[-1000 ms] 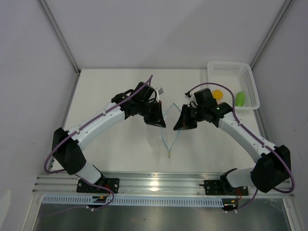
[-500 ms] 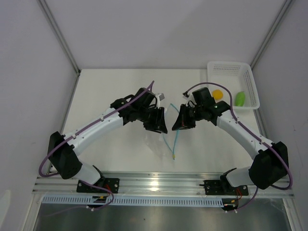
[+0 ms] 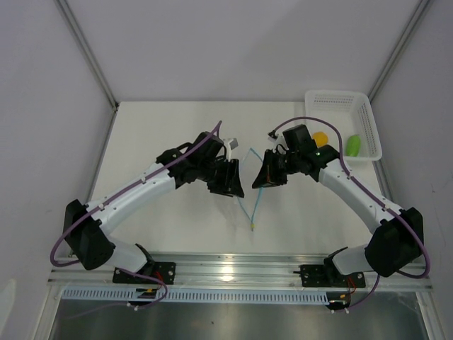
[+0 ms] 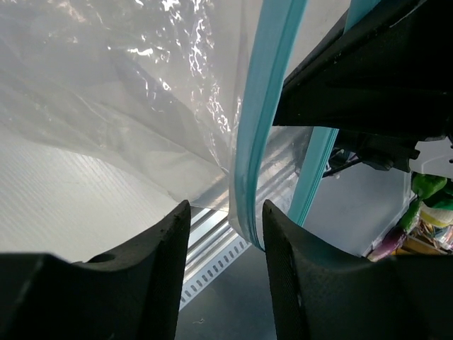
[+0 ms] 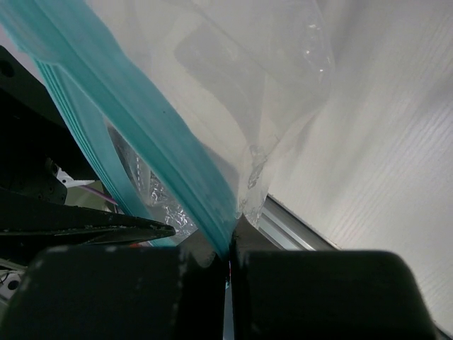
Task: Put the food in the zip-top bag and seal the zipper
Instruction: Unzip the zipper food storage bag.
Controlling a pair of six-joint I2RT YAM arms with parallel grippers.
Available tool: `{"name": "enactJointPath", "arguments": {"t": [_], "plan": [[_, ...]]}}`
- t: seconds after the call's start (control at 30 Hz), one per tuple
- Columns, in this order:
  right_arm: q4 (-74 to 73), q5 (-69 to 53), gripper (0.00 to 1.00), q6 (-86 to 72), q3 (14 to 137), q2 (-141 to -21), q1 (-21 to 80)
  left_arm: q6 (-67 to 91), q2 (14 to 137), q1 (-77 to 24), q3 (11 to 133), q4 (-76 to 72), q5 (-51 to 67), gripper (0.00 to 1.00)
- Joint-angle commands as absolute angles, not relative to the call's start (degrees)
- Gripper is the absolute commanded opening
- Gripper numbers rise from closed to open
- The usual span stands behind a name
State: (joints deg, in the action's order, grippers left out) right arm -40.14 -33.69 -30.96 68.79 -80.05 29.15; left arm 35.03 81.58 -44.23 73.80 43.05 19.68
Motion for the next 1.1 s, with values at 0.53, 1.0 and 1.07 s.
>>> {"name": "enactJointPath", "arguments": {"t": [0.53, 1.0, 1.07], "plan": [[-51.7, -18.4, 0.0, -19.6, 78.8, -86.9, 29.9, 35.1, 82.9, -45.0, 78.5, 48.4, 19.5, 0.01], [-51.2, -8.9, 0.0, -12.1, 84.5, -96.6, 29.3, 35.2, 80.1, -42.6, 79.4, 55.1, 15.7, 0.01], [-51.3, -9.8, 0.07, -12.0, 85.3, -97.1, 29.4, 35.4, 80.8, -42.4, 79.7, 54.1, 16.5, 0.01]]}}
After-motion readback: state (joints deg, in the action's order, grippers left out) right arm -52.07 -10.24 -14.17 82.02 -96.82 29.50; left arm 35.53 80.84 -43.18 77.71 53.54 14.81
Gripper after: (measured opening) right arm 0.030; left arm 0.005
